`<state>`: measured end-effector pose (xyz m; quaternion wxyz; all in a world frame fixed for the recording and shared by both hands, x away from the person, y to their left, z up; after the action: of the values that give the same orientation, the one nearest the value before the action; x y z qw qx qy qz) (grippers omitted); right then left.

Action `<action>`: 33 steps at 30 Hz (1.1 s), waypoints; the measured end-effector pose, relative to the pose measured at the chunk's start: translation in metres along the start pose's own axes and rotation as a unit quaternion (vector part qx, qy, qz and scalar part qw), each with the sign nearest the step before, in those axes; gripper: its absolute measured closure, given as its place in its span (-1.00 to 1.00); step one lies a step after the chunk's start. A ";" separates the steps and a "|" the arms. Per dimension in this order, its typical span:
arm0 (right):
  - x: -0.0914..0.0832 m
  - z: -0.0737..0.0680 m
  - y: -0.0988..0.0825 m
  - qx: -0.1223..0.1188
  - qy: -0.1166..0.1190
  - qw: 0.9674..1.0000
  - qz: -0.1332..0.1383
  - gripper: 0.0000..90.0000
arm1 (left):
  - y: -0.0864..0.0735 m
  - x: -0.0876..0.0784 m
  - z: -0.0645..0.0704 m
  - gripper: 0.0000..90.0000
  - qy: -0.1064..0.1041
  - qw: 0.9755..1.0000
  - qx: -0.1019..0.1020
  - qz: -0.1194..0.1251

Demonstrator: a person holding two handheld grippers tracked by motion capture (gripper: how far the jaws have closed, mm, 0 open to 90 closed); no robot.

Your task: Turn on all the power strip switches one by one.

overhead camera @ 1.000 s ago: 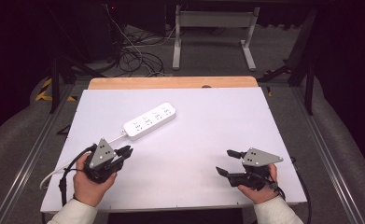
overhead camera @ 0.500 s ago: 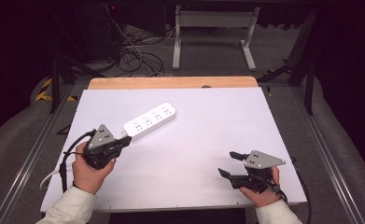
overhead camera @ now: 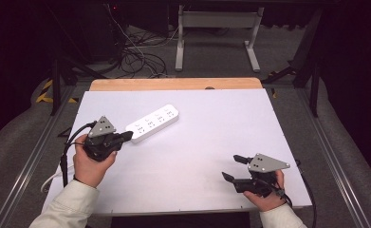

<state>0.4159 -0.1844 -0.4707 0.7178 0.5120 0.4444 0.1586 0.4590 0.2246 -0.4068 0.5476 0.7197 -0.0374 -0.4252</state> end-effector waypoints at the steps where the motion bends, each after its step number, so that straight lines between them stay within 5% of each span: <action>1: 0.000 0.000 0.000 0.000 0.000 1.000 -0.001 -0.34 | 0.000 0.000 0.000 1.00 0.000 1.000 0.000 0.000; 18: 0.001 -0.001 0.000 0.001 0.001 1.000 -0.002 -0.34 | 0.014 0.015 -0.013 1.00 0.006 1.000 -0.007 -0.017; 26: 0.002 -0.001 0.000 -0.003 0.000 1.000 -0.003 -0.34 | 0.024 0.033 -0.032 1.00 0.036 0.999 0.002 -0.023; 33: 0.004 -0.001 0.001 -0.003 0.004 1.000 -0.004 -0.34 | 0.026 0.053 -0.048 1.00 0.036 0.999 -0.014 -0.032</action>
<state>0.4175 -0.1810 -0.4716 0.7185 0.5075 0.4482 0.1594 0.5352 0.2229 -0.4137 0.5448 0.7276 0.0114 -0.4166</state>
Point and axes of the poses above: each handheld gripper's, and its own axes: x roughly forward along the jaws, y roughly out of its top, z roughly to its right, the point moved 4 cm from there along x, roughly forward along the jaws, and after that the axes turned 1 degree about -x, right-handed, at the moved point
